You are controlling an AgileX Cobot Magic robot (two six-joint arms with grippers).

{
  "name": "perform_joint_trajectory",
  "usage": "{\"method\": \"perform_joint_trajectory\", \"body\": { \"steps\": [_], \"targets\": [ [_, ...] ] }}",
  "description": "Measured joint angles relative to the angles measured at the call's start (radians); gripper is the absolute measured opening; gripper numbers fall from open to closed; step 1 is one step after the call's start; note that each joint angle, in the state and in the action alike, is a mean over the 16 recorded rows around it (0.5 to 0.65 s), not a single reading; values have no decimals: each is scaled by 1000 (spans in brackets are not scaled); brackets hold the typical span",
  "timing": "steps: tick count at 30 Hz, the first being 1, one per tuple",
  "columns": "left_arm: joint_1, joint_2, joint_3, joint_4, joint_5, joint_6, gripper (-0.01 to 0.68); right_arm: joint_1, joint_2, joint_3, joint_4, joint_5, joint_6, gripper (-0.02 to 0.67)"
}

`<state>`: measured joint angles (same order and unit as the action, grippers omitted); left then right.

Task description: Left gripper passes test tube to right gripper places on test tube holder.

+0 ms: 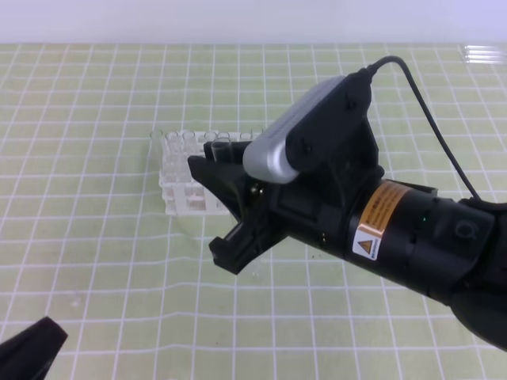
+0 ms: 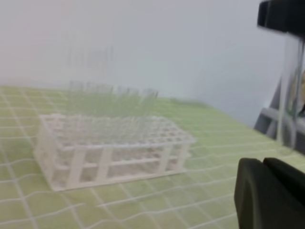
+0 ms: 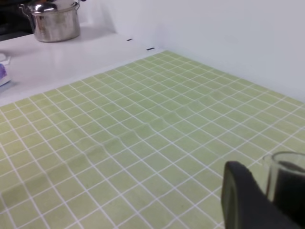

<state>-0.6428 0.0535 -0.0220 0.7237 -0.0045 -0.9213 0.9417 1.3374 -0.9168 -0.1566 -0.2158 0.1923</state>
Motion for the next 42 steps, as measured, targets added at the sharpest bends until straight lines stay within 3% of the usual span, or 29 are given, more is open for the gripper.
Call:
{"method": "perform_joint_trajectory", "body": {
  "steps": [18, 34, 42],
  "targets": [
    [-3, 0, 33, 4, 134, -18, -2, 0, 0, 0, -1, -5, 0, 87],
    [-3, -1, 30, 31, 158, -13, -2, -1, 0, 0, 3, -26, 0, 87],
    [-4, 1, 33, 36, 157, -9, -2, -62, 0, 0, 19, -79, 0, 87]
  ]
}}
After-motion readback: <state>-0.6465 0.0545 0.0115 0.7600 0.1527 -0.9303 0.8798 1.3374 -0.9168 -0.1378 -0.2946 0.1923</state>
